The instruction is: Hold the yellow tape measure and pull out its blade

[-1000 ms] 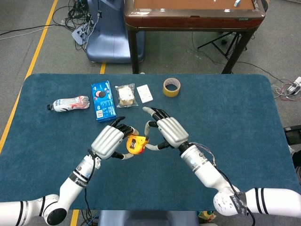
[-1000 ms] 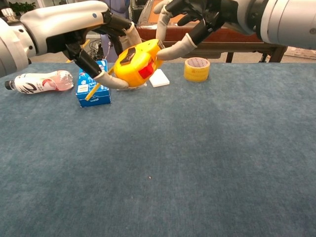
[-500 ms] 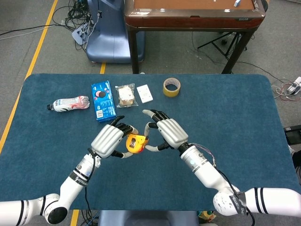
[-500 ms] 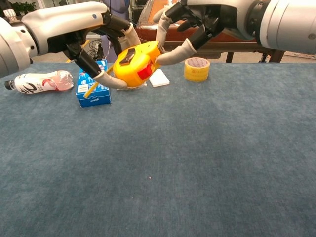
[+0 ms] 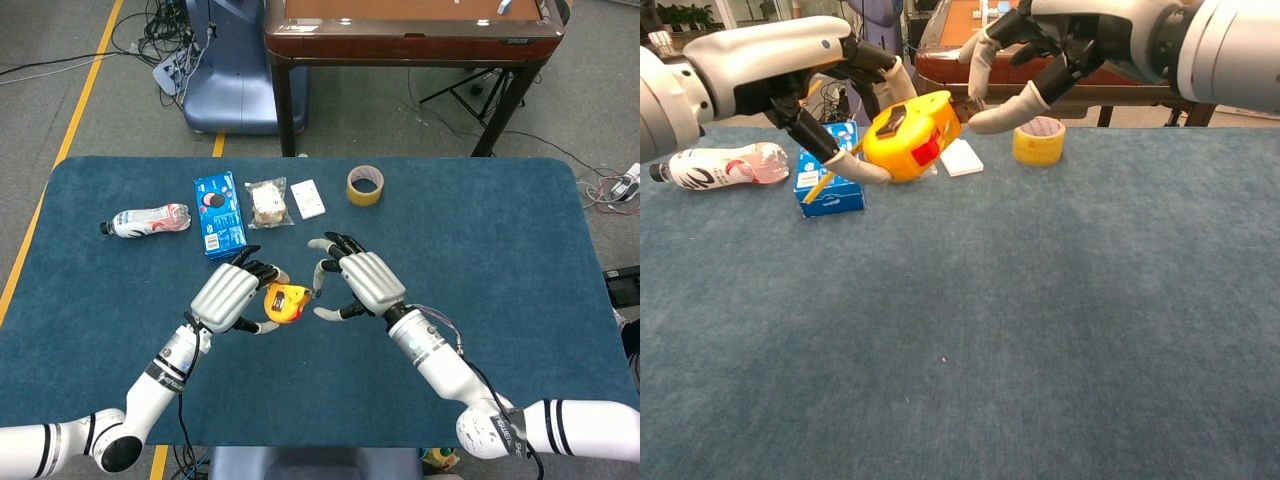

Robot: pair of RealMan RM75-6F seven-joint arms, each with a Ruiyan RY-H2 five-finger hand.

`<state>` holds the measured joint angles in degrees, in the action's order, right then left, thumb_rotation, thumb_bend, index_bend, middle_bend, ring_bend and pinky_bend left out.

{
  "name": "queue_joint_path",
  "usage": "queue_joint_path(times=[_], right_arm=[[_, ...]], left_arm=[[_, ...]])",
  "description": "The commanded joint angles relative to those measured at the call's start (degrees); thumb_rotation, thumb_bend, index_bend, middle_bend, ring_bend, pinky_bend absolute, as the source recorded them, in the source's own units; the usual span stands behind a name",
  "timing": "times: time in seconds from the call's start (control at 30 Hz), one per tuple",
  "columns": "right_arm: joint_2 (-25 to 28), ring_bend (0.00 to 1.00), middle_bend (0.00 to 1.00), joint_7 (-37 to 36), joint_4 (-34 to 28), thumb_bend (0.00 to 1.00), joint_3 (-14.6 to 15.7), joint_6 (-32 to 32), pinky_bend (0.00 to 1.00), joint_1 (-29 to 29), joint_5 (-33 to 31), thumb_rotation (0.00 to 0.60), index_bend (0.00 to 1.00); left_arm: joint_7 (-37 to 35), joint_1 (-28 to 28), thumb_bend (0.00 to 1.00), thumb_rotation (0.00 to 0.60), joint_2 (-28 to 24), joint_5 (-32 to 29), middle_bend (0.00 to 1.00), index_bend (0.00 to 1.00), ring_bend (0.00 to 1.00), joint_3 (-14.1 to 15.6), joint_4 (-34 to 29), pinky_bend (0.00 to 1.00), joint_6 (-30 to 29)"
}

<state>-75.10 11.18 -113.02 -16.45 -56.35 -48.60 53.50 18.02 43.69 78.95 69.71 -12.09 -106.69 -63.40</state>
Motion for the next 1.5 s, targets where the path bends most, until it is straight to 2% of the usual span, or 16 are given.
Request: queue_joint_path(times=[0.03,0.53,0.8,1.0,1.27,1.5], right_arm=[[0.0,0.0,0.16,0.0,0.0,0.28,0.0,-0.2,0.0,0.0,-0.1,0.6,0.55],[-0.8,0.0,0.23,-0.1,0.5,0.32,0.1,-0.8,0.0,-0.3,-0.9,0.6,0.63],[-0.9,0.0,0.26,0.3,0.6,0.52,0.2,-1.0,0.0,-0.5,-1.4,0.6,0.67],[0.1,0.0,0.27,0.2,0.0,0.57,0.4,-1.4,0.0,0.0,-1.1,0.6,0.68],[6.4,0.0,0.27,-2.2,-3.2,0.58,1.3,-0.5,0.0,2.8,1.5,0.6,0.69],[15.1,0.01,0.28,-7.1,-7.3,0.58,2.1,1.6,0.0,6.2,6.2,0.6,0.69]], left_arm=[[-0.1,0.0,0.16,0.6,0.1,0.1,0.51,0.53,0.33,0.1,0.1,0.08,0.1],[-0.6,-0.2,0.16,0.6,0.0,0.5,0.51,0.53,0.33,0.0,0.2,0.08,0.0],[-0.9,-0.3,0.16,0.6,0.0,0.9,0.51,0.53,0.33,0.1,0.3,0.08,0.0],[-1.8,-0.8,0.16,0.6,-0.5,1.7,0.51,0.53,0.33,0.6,1.0,0.08,-0.2],[-6.0,-1.7,0.16,0.6,-2.0,3.3,0.51,0.53,0.33,2.4,4.2,0.08,1.7],[-12.0,-1.9,0.16,0.6,-4.1,6.7,0.51,0.53,0.33,4.6,8.7,0.08,5.3]])
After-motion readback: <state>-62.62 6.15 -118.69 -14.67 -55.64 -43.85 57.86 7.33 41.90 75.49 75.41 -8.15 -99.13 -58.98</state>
